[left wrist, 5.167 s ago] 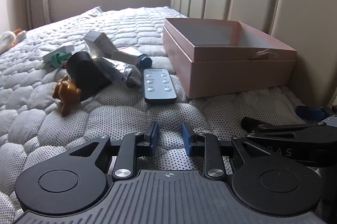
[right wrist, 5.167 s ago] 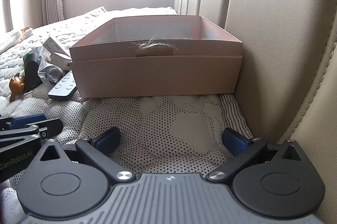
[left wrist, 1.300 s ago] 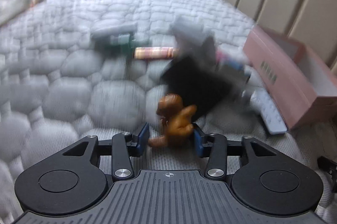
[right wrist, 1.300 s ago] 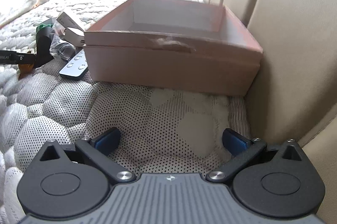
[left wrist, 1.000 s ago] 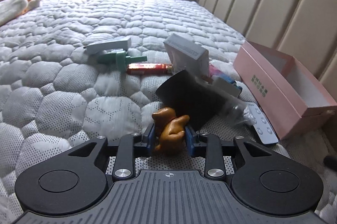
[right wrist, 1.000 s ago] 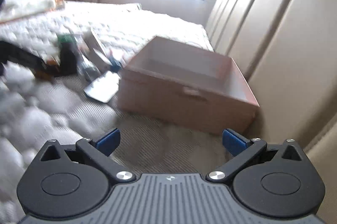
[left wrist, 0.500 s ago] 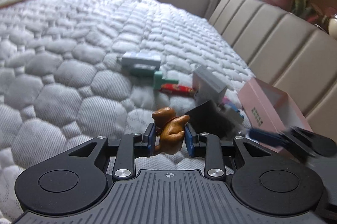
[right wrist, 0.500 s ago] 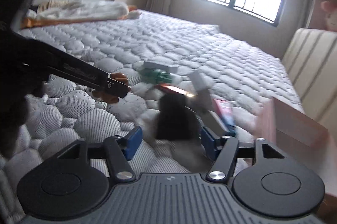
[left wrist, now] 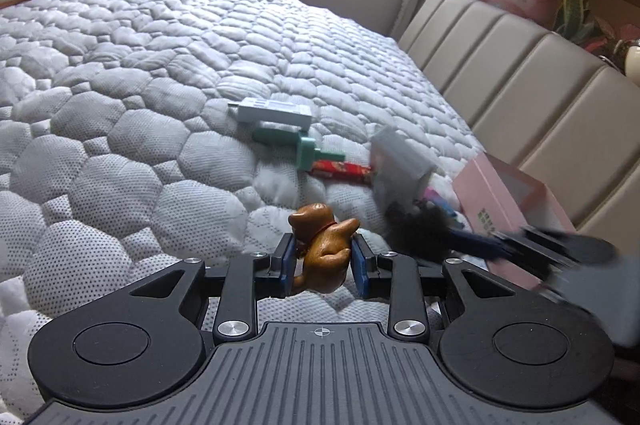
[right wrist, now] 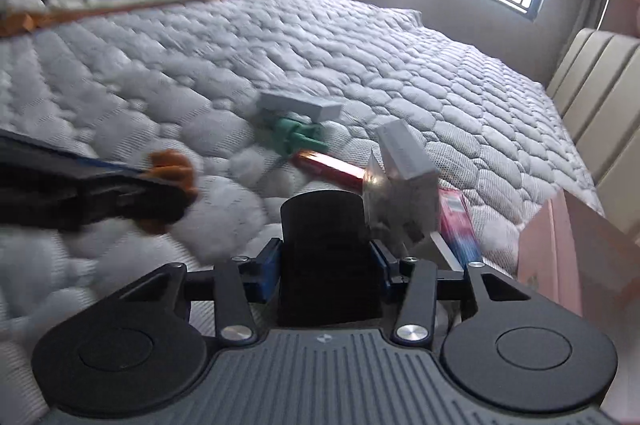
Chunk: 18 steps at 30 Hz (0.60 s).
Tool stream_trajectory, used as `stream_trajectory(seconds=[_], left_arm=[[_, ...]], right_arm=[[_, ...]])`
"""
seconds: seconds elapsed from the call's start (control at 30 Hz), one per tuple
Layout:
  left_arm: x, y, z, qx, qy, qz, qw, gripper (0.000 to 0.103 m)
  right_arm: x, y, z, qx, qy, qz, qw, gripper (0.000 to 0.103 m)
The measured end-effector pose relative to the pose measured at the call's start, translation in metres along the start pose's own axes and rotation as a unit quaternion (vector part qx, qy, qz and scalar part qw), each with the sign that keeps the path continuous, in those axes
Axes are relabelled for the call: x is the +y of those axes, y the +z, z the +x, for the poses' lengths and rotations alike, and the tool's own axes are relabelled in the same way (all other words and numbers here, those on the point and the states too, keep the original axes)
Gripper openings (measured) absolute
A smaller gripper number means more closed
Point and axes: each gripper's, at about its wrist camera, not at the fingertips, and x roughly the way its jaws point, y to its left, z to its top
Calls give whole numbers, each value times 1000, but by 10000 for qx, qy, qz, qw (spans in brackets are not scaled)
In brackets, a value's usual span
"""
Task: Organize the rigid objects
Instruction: 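Grasp the black cylinder with the right tool while the left tool lifts the orange figure, then carry the orange figure over the pink box and open the left tool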
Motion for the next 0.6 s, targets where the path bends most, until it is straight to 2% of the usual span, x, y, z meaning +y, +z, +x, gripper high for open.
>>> stream_trajectory(seconds=[0.1,0.2,0.33,0.43,0.53,0.6], left_arm=[[-12,-5,-1,88,-177,238,9995,32],[-42,-19,1,453,-473,689,9955,32],[-103,-52,-1,984,-1080,1559,9769,32],[-141,-75,4,1451,-1493,1706,9631,32],[-177,-82,11,1685,-1636,1836,9545,32],[-200,-75,12,1636,-1562,1991,9535,32]], right_arm=[[-2,-15,-48,-132,64,62,9999,46],[-10,-41,-96,-131,-60,240,9996,46],[-30,-84,-149,-72,-451,645,9969,46],[-46,-117,-177,-26,-795,887,9929,46],[-59,-143,-194,-116,-1168,1014,9879,46],[-68,-157,-201,-189,-1328,1127,9845,46]])
